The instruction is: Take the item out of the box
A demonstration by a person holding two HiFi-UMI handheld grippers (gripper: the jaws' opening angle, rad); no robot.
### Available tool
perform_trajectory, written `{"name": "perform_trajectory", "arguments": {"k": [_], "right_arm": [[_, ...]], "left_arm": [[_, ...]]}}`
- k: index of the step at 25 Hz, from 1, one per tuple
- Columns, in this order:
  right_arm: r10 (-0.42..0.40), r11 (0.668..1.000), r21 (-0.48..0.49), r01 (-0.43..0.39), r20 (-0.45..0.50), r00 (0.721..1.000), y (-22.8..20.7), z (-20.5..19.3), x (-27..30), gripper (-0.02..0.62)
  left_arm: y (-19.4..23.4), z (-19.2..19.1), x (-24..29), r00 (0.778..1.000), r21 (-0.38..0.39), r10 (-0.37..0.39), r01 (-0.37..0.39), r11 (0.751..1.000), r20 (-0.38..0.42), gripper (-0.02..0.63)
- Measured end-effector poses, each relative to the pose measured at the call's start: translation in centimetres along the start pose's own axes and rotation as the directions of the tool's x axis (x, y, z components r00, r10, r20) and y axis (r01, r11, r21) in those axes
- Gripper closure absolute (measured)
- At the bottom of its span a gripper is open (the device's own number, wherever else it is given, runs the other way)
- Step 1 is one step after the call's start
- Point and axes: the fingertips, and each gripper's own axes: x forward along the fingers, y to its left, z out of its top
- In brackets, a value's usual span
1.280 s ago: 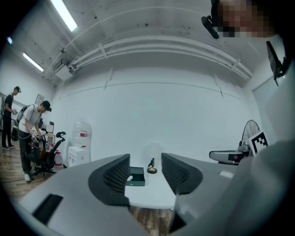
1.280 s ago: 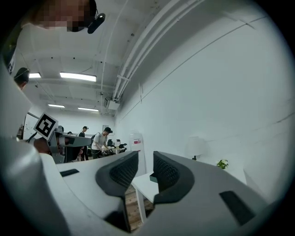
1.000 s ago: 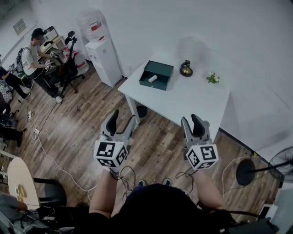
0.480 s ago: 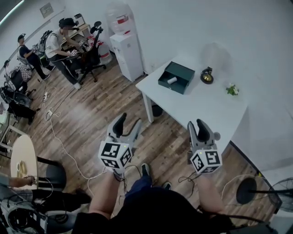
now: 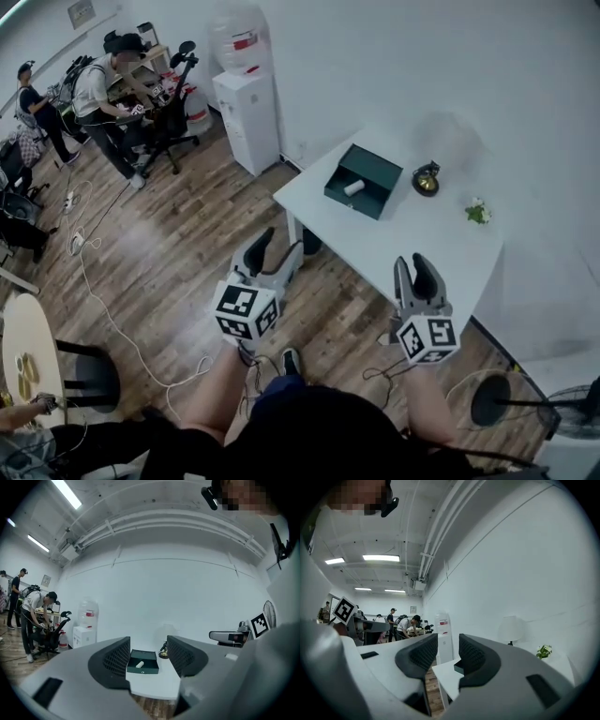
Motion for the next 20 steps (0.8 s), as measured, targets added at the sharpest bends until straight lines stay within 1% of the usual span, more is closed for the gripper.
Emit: {"name": "perform_trajectory", "arguments": {"k": [5,8,11,15,18,20], "right_arm": [[-0.063,0.998,-0.029,0.063,-0.020,0.998,1.8,-0.2,5.3,0.451],[-0.101,0.994,-0.041,0.099,-0.036,0.994,2.2,-0.6,7.6,0.453],[-0.137,0.990,-0.045,0.134,-0.063,0.989,1.0,-1.1,9.2,0.454],[-0.160,0.987,-0.035,0.158,-0.081,0.984,-2.0,-2.2,12.0,0.456],[-0.157,0.988,-0.010,0.157,-0.088,0.984,-4.1,-3.1,14.6,0.456],[-0.142,0.990,0.013,0.144,-0.080,0.987,-5.7,-3.6,16.4,0.456]], "left_arm": [[6.5,-0.3,3.5,0.999,-0.046,-0.053,0.052,0.998,-0.001,0.365],[9.4,-0.7,5.6,0.996,-0.072,-0.084,0.083,0.994,-0.009,0.365],[10.4,-1.3,8.3,0.993,-0.103,-0.117,0.114,0.988,-0.020,0.367],[10.6,-2.7,12.9,0.988,-0.117,-0.145,0.139,0.983,-0.046,0.367],[10.9,-3.4,16.0,0.987,-0.113,-0.143,0.135,0.984,-0.070,0.367],[11.1,-3.4,17.9,0.988,-0.095,-0.130,0.122,0.988,-0.084,0.368]]}}
